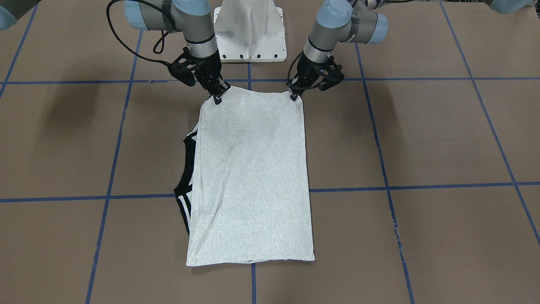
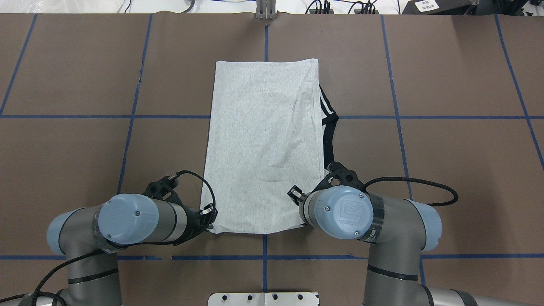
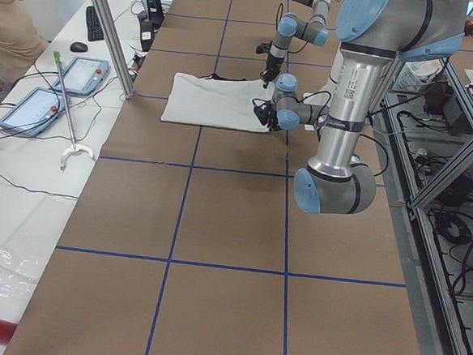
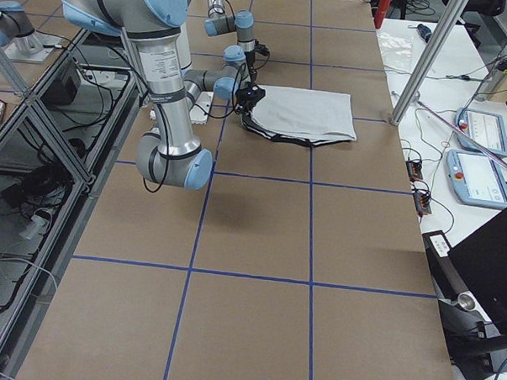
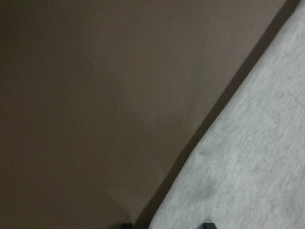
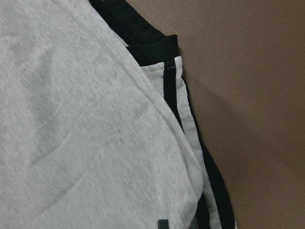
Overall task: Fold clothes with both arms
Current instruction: 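Grasp the near edge with both grippers and lift it, then fold the near edge over toward the far edge with both grippers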
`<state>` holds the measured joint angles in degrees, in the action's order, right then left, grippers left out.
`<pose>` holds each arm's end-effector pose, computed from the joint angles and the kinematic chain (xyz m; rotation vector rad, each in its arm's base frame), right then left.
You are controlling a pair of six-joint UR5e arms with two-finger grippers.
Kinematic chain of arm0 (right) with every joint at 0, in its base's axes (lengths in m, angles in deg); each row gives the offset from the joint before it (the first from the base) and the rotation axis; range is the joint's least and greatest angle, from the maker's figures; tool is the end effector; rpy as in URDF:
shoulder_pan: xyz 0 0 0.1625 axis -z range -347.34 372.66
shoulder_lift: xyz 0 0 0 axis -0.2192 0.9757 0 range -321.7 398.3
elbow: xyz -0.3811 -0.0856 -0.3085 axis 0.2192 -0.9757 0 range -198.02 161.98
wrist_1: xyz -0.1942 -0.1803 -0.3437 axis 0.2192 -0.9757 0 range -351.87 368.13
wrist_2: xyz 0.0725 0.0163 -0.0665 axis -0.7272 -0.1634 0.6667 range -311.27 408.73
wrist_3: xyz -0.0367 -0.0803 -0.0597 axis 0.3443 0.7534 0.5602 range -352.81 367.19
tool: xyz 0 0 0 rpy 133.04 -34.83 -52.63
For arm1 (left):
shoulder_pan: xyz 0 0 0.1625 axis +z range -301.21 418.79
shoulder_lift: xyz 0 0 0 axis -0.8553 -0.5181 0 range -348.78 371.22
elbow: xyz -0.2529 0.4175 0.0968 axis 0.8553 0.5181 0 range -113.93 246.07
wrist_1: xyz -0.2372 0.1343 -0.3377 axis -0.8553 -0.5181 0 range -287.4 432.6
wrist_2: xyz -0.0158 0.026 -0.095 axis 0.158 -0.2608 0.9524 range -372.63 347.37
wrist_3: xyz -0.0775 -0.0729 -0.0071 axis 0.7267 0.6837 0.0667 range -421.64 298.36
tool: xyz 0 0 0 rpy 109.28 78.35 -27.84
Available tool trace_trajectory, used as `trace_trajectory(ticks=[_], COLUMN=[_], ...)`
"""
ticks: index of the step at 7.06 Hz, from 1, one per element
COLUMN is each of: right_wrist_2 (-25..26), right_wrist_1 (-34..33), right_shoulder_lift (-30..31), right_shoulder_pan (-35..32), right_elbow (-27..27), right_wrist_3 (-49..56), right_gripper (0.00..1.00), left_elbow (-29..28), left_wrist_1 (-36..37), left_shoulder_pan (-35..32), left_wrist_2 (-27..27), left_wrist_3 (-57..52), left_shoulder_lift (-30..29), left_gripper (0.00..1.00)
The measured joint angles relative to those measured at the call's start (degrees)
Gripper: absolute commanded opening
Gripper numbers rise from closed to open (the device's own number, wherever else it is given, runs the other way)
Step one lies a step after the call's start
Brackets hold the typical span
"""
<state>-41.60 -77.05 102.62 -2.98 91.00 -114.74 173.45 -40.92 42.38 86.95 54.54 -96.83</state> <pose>-0.5950 -0.3044 0.3139 -0.1312 -0.8783 0.7742 0.5738 -0.2895 0.3650 -0.2428 1.0259 -0.5887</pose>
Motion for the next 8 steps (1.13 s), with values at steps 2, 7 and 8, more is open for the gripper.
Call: trace_trajectory(ticks=[2, 7, 8], right_wrist_2=[0.1, -3.0, -5.3], right_wrist_1=[-0.3, -12.8, -13.6], right_shoulder_lift=[3.6, 3.1, -0.4], right_shoulder_pan=[1.7, -2.4, -6.9], right_elbow=[3.8, 16.9, 13.6], right_wrist_3=[-1.8, -2.5, 0.6], right_gripper=[0.0, 0.0, 0.0], left_elbow=[3.8, 10.4, 9.0], left_wrist_1=[0.2, 3.6, 4.2], left_shoulder_pan=[0.1, -5.4, -10.0], left_wrist_2=[4.6, 8.5, 8.5], left_wrist_3=[0.3, 3.0, 0.7], left_shoulder_lift=[-0.1, -3.6, -5.6], left_gripper=[0.0, 0.0, 0.0])
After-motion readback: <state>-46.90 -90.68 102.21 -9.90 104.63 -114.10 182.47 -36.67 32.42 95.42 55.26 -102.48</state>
